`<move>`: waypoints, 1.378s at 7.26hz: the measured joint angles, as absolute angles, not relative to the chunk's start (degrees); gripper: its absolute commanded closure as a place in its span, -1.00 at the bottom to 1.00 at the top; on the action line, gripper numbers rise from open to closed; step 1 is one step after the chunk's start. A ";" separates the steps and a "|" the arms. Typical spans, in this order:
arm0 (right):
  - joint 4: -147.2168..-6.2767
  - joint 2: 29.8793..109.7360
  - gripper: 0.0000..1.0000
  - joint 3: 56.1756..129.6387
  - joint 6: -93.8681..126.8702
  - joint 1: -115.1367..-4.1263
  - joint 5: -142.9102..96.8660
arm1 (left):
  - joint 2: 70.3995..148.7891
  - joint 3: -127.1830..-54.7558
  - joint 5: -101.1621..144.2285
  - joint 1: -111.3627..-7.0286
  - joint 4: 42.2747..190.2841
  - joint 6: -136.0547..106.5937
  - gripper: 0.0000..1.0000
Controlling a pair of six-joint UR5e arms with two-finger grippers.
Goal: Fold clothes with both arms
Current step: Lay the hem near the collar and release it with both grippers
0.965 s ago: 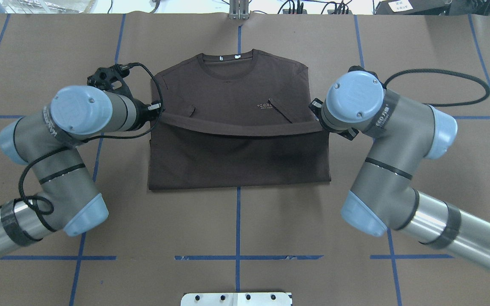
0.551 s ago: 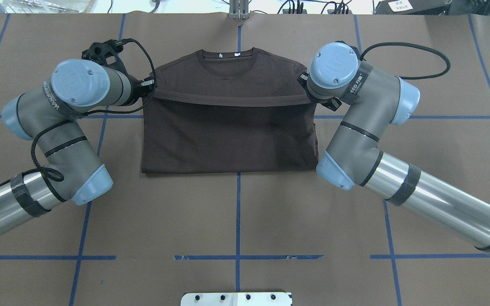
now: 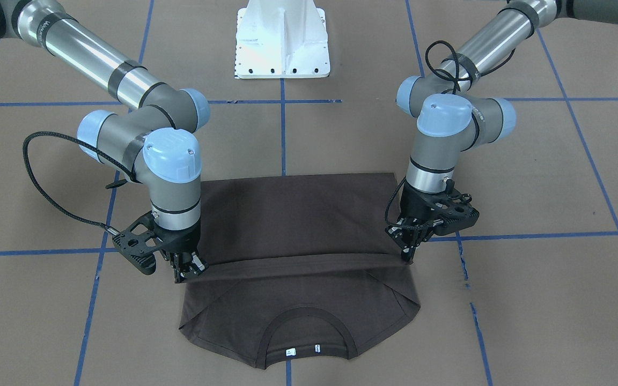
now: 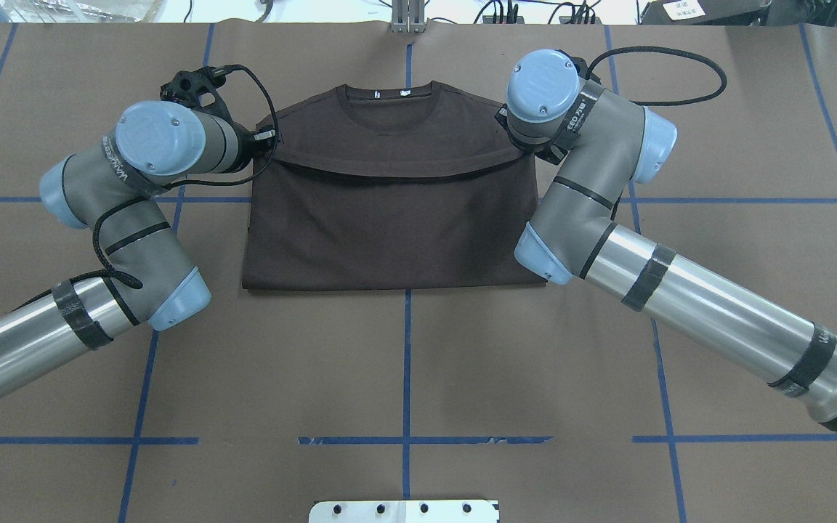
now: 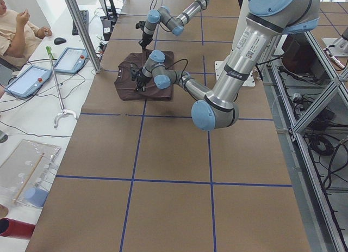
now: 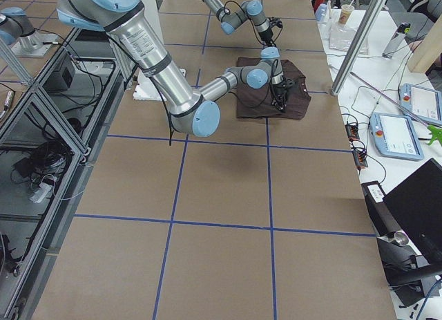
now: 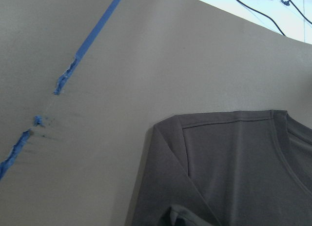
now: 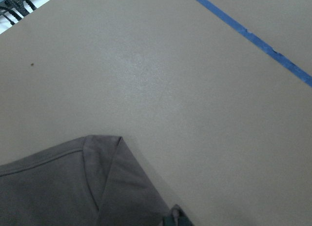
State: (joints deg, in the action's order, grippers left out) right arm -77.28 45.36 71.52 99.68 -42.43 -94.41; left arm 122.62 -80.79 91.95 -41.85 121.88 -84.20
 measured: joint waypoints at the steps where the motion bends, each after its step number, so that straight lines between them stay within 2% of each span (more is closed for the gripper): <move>1: -76.67 44.53 1.00 70.40 98.89 -43.44 -95.33 | 122.66 -80.48 91.94 -42.28 122.21 -84.07 1.00; 6: -73.76 41.08 1.00 64.08 97.48 -45.20 -97.01 | 123.03 -79.28 91.93 -43.13 122.50 -84.09 1.00; 7: -73.08 40.91 0.98 63.00 97.47 -45.15 -96.90 | 123.04 -78.86 91.82 -43.15 122.54 -84.10 0.71; 8: -72.82 40.83 0.32 62.50 97.47 -45.12 -96.82 | 123.07 -78.39 91.44 -43.15 122.83 -84.11 0.43; 9: -72.69 40.73 0.02 62.34 97.45 -45.09 -96.82 | 123.09 -77.72 91.02 -43.15 123.81 -84.13 0.11; 10: -72.59 40.53 -0.14 62.57 97.51 -45.09 -96.91 | 122.99 -77.10 90.84 -43.14 126.02 -84.19 0.00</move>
State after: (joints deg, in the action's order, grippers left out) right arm -72.59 40.53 62.57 97.51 -45.09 -96.91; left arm 122.99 -77.10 90.84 -43.14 126.02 -84.19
